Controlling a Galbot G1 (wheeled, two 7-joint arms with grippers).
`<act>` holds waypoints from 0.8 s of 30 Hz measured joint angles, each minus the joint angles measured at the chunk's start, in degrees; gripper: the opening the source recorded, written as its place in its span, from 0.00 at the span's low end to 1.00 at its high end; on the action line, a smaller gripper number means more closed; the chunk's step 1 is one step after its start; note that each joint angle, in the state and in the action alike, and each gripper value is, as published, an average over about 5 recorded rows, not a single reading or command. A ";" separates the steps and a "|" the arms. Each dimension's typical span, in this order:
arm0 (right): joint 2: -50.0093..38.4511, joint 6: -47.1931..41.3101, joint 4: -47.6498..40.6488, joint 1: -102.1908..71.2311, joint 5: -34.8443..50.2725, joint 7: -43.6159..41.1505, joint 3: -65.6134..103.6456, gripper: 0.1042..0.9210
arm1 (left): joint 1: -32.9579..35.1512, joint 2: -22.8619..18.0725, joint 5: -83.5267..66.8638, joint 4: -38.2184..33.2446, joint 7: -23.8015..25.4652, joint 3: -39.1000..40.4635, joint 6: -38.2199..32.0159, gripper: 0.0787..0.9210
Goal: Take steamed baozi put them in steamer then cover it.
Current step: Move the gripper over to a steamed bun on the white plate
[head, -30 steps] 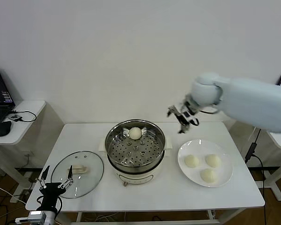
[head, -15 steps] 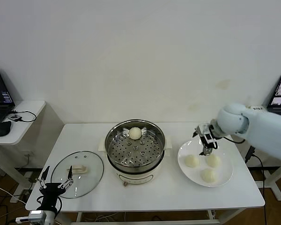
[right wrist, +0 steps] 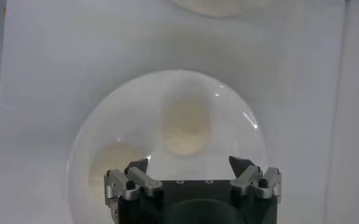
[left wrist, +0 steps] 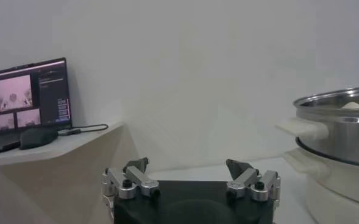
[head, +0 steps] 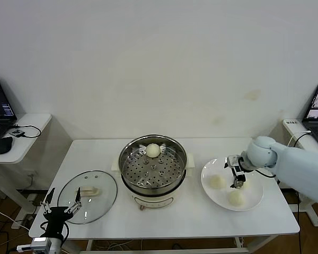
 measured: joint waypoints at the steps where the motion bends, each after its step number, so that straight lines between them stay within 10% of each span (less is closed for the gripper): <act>1: 0.41 0.17 -0.54 -0.53 -0.23 0.14 0.37 0.88 | 0.01 0.00 -0.01 0.00 0.00 -0.06 0.00 0.88; 24: 7.48 1.34 -8.34 -5.82 -2.58 1.62 4.15 0.70 | -0.07 -0.50 -0.01 0.74 -0.05 -0.46 -0.33 0.88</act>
